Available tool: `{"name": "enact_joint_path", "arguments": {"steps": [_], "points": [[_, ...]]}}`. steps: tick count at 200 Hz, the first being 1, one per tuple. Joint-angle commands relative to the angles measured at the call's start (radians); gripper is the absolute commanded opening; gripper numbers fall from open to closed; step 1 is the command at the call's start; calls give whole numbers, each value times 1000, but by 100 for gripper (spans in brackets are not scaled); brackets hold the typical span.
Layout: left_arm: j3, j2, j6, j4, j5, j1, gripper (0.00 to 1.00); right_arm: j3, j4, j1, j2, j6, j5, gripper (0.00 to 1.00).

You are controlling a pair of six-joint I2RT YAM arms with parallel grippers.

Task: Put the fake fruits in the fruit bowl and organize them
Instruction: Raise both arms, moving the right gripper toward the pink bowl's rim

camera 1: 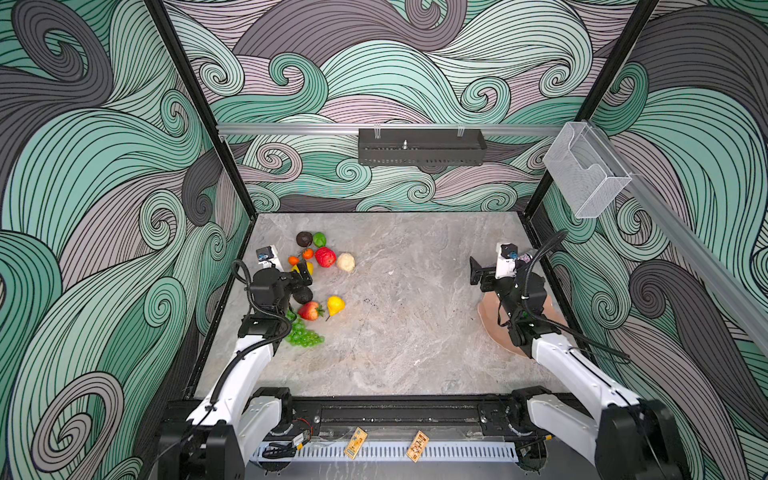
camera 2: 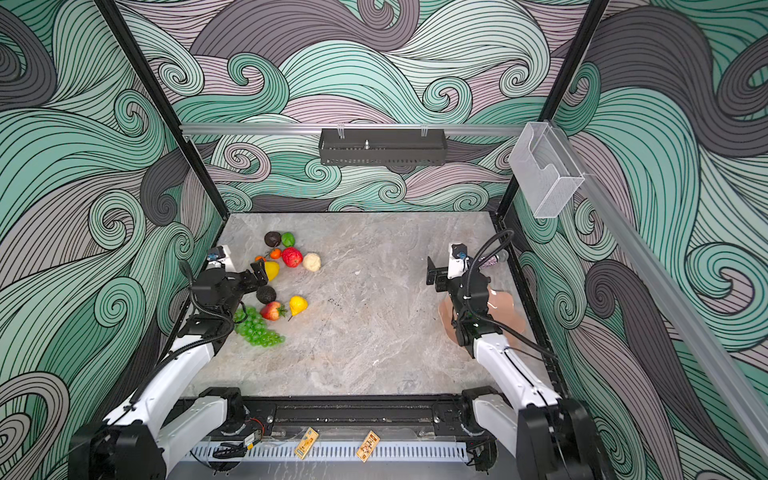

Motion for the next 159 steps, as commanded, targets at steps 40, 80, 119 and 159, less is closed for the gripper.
{"name": "enact_joint_path", "arguments": {"steps": [40, 80, 119, 159], "points": [[133, -200, -297, -439, 216, -6, 99, 106, -638, -20, -311, 557, 150, 99], [89, -270, -410, -585, 162, -5, 99, 86, -849, -38, -463, 523, 69, 99], [26, -228, -357, -483, 313, -19, 99, 140, -1079, -34, -333, 536, 82, 95], [48, -181, -282, -532, 294, -95, 99, 112, -1052, 24, -160, 566, 72, 92]]}}
